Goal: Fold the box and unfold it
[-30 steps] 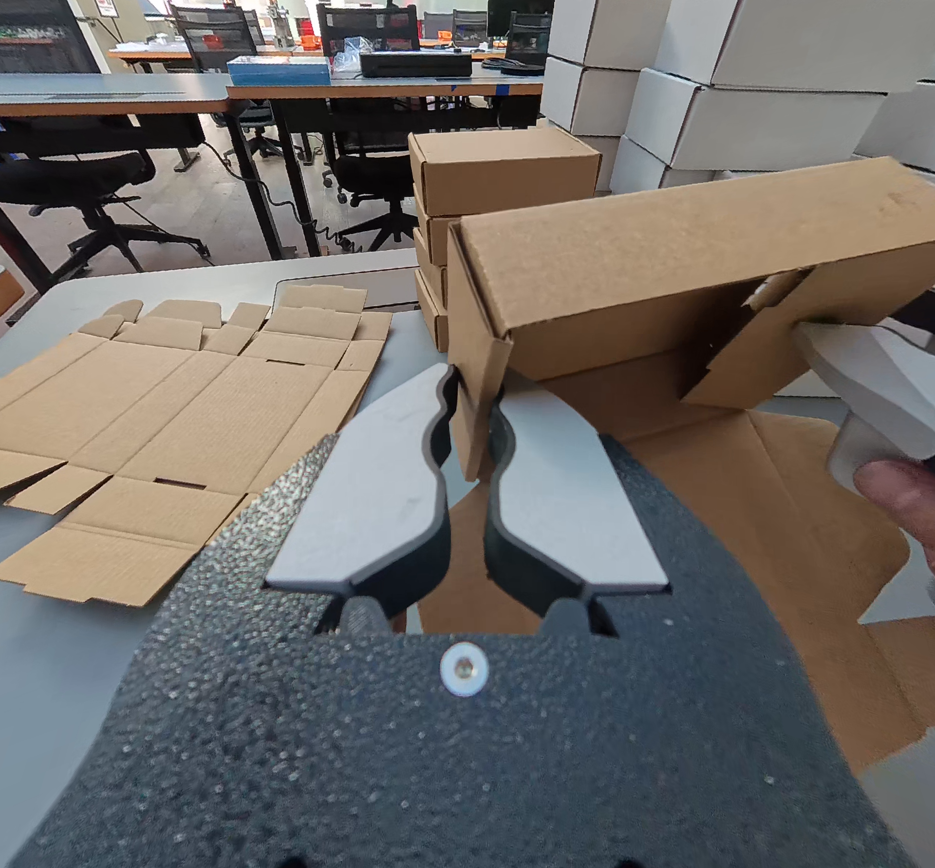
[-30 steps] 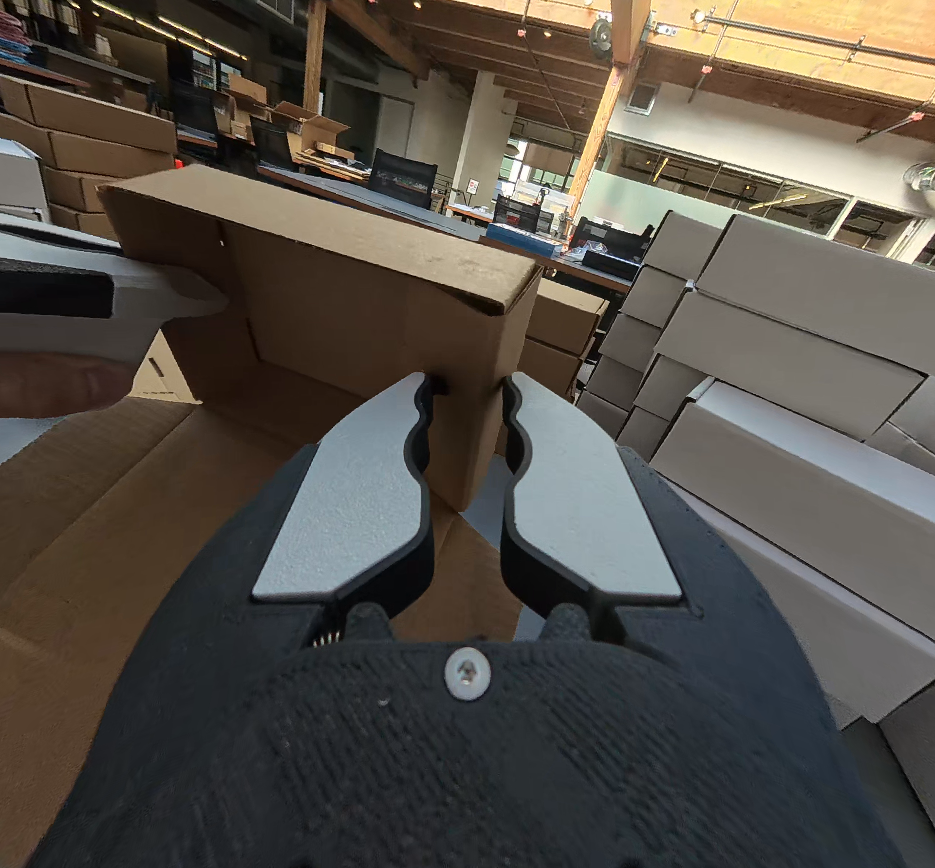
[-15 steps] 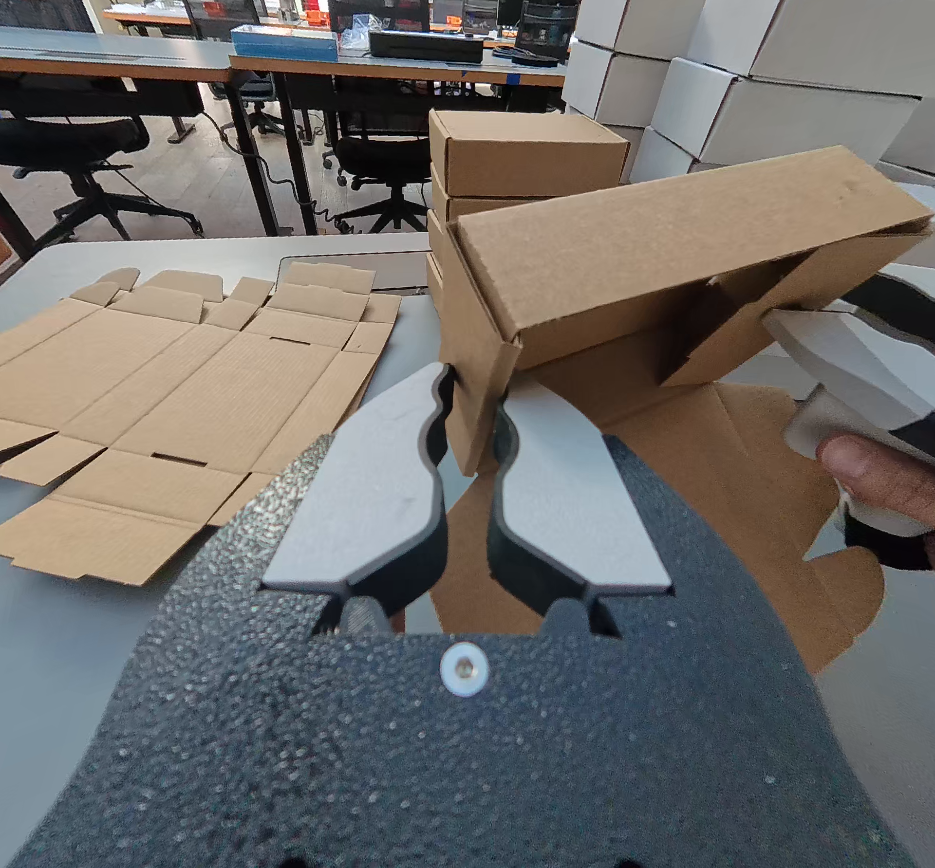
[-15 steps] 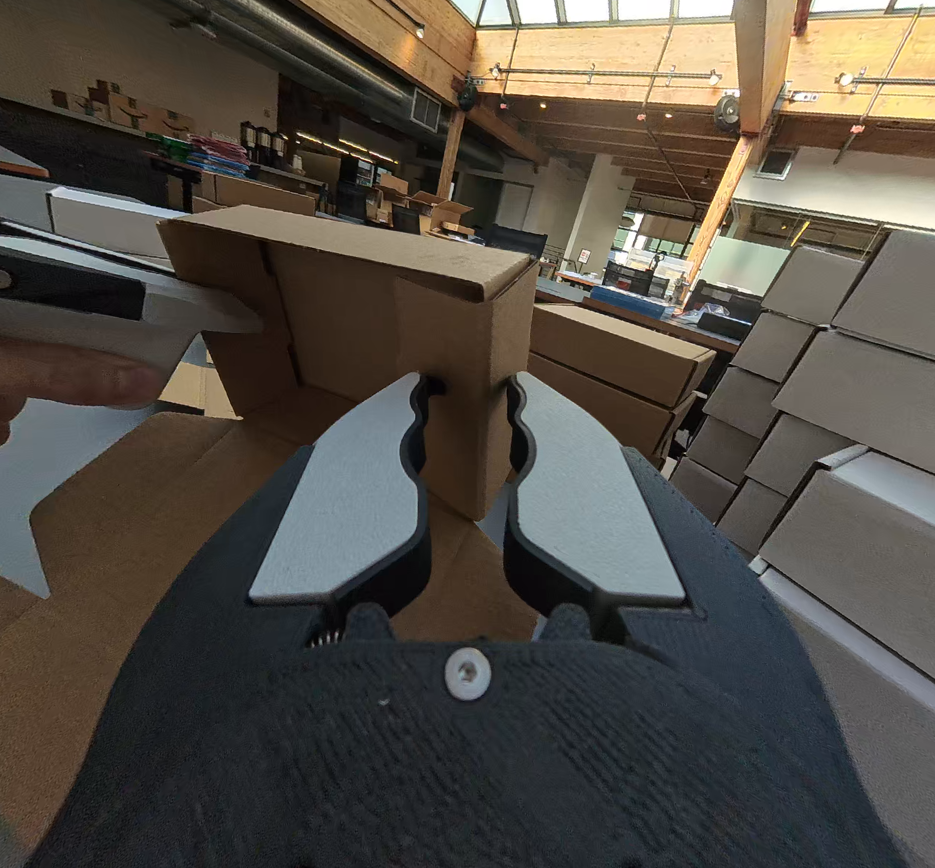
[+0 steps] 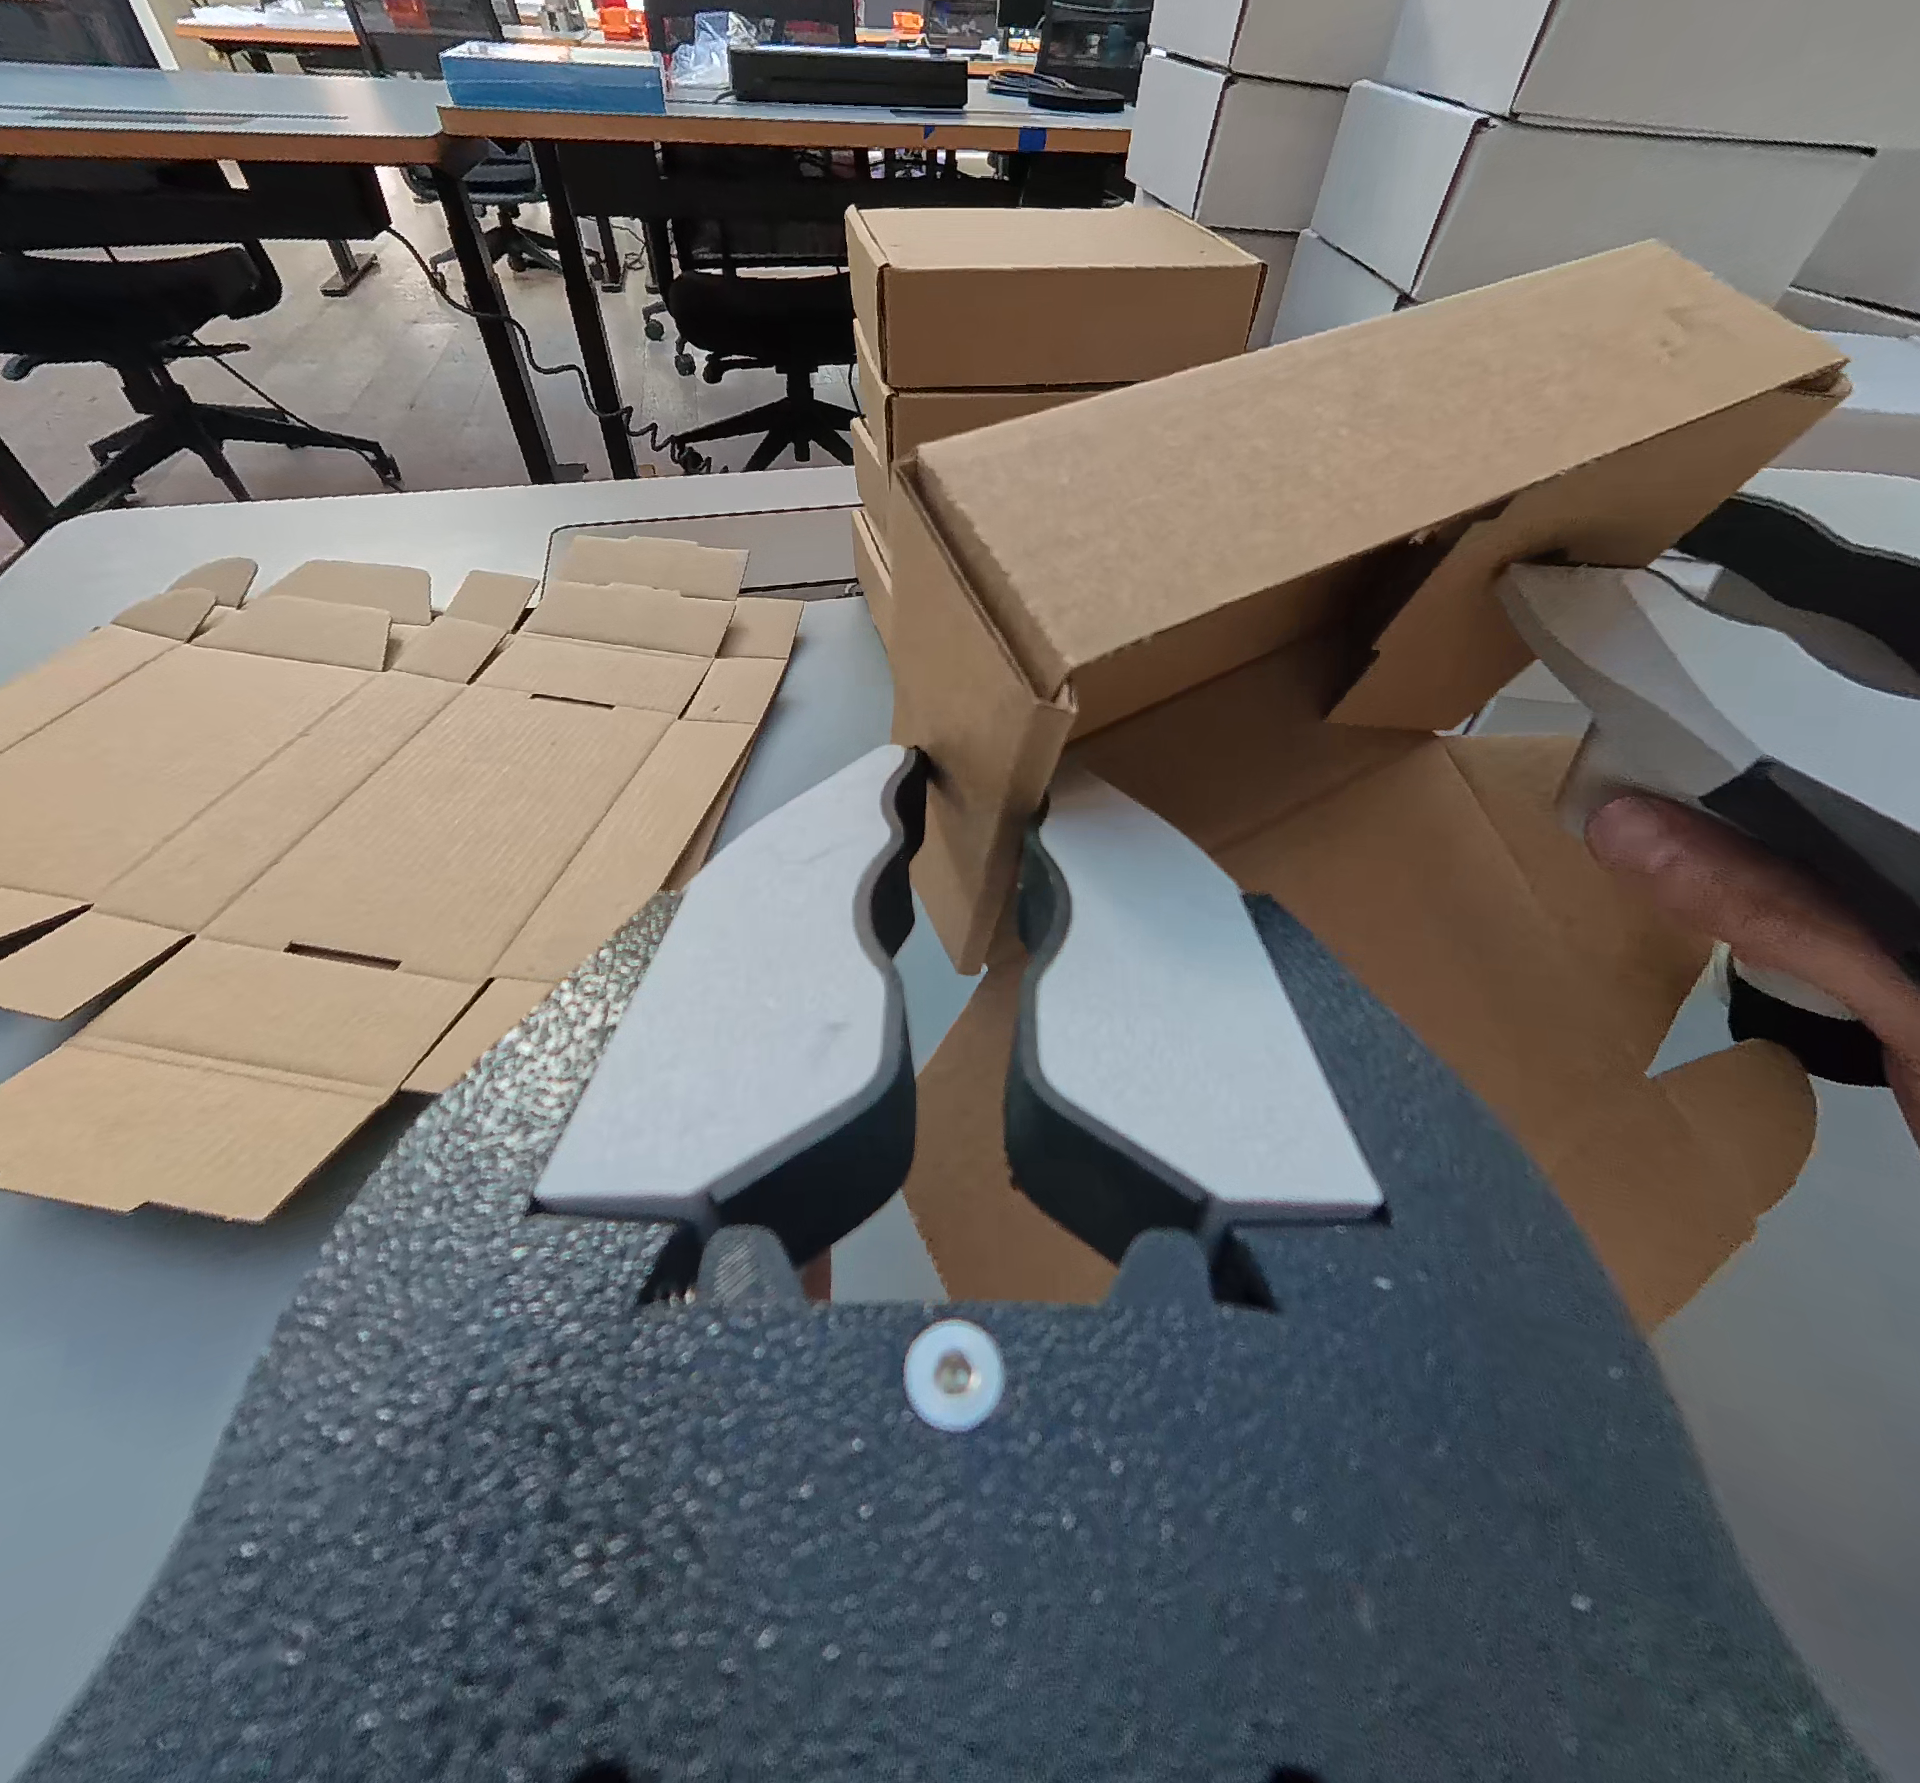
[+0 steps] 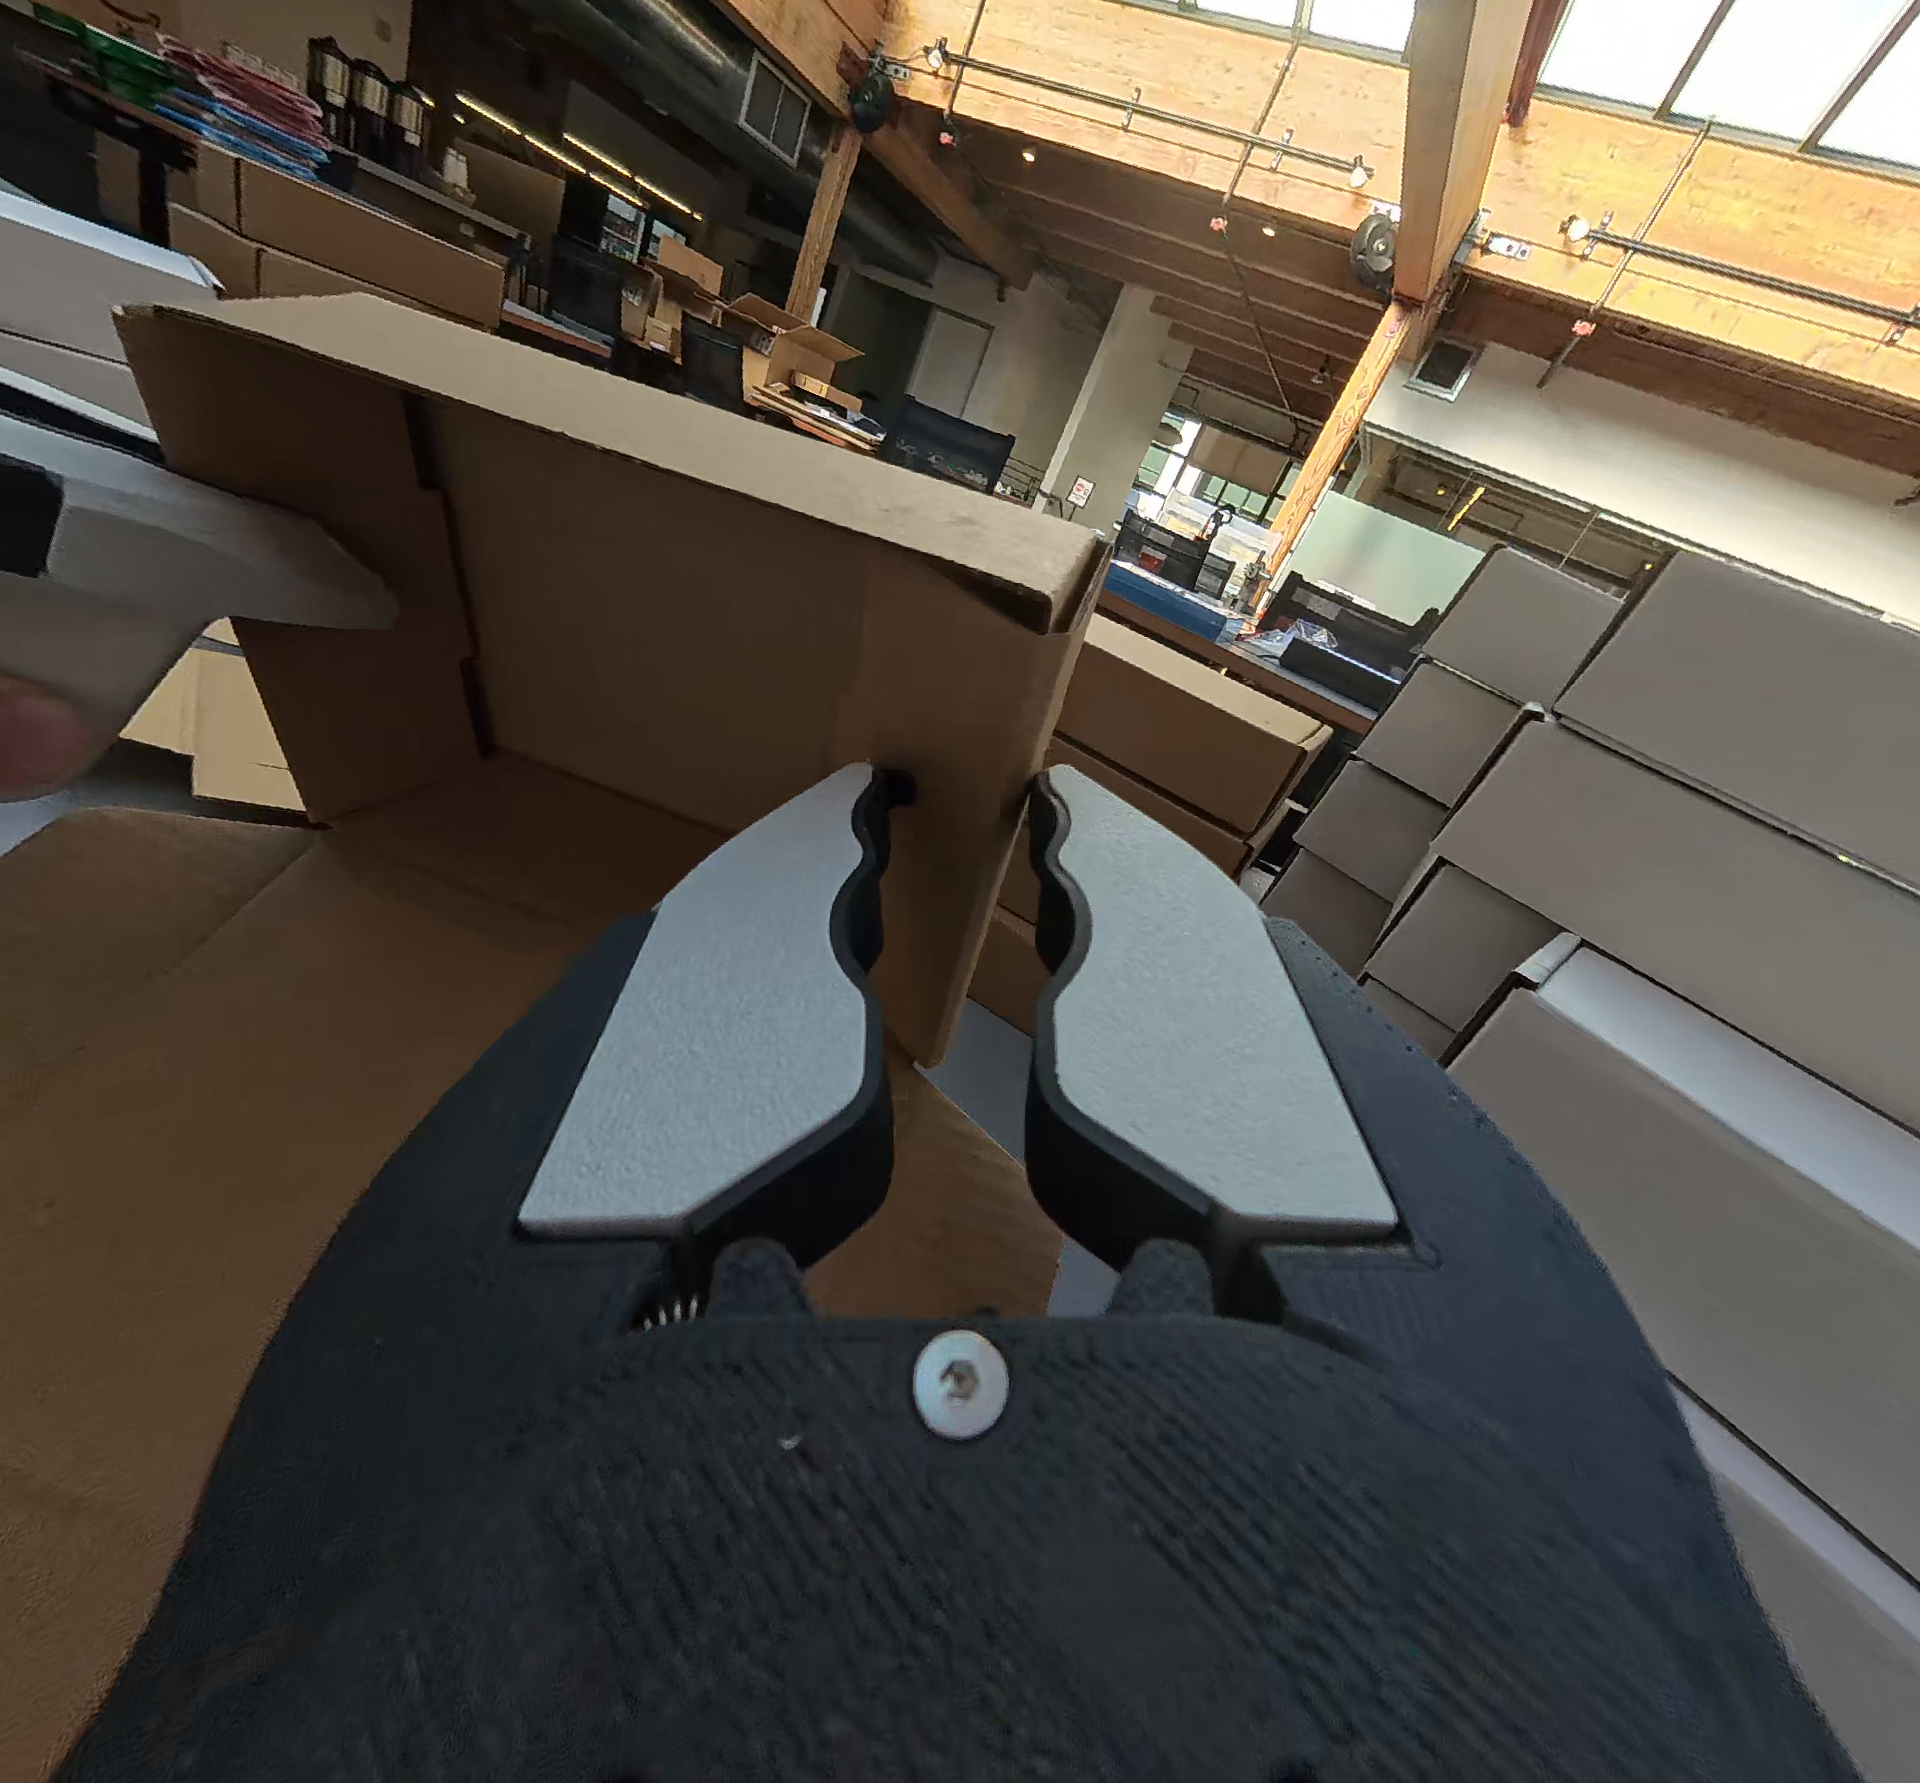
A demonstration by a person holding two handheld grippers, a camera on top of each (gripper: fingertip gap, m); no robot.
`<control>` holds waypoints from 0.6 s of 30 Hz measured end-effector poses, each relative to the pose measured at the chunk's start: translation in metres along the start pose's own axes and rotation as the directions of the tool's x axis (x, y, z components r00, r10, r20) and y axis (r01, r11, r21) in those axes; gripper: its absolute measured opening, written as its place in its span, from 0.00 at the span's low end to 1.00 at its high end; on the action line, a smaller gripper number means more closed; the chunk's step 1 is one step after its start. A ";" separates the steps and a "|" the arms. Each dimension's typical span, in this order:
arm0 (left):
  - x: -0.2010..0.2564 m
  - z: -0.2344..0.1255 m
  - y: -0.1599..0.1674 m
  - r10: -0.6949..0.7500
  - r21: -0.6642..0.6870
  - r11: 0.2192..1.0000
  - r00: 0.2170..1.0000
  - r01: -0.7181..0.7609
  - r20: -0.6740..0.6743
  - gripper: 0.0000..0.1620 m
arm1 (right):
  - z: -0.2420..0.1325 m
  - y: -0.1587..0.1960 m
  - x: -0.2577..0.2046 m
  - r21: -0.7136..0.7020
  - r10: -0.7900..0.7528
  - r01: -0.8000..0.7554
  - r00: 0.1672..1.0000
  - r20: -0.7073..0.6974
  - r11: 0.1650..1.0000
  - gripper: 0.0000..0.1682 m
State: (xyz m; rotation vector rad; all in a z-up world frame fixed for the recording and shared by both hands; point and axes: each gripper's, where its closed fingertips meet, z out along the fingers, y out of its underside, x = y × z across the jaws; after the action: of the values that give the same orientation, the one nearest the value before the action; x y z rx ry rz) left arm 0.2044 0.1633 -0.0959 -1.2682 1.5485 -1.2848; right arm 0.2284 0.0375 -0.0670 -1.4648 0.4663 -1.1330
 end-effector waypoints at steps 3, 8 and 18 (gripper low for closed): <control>0.002 0.001 0.000 -0.010 -0.002 1.000 1.000 0.010 -0.010 0.09 | 0.000 0.001 0.005 -0.033 -0.022 0.021 0.998 -0.052 0.999 0.11; 0.007 0.002 -0.001 -0.015 0.001 1.000 1.000 0.015 -0.002 0.09 | -0.001 0.002 0.017 -0.107 -0.046 0.027 0.982 -0.184 0.994 0.05; 0.003 0.004 -0.003 -0.026 0.003 1.000 0.999 0.026 0.020 0.10 | 0.007 0.006 0.016 -0.099 -0.044 0.020 0.970 -0.241 0.995 0.08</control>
State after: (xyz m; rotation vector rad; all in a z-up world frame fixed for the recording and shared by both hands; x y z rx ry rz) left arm 0.2085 0.1592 -0.0942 -1.3002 1.5204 -1.2860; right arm 0.2435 0.0267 -0.0651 -1.4257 0.6768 -1.3393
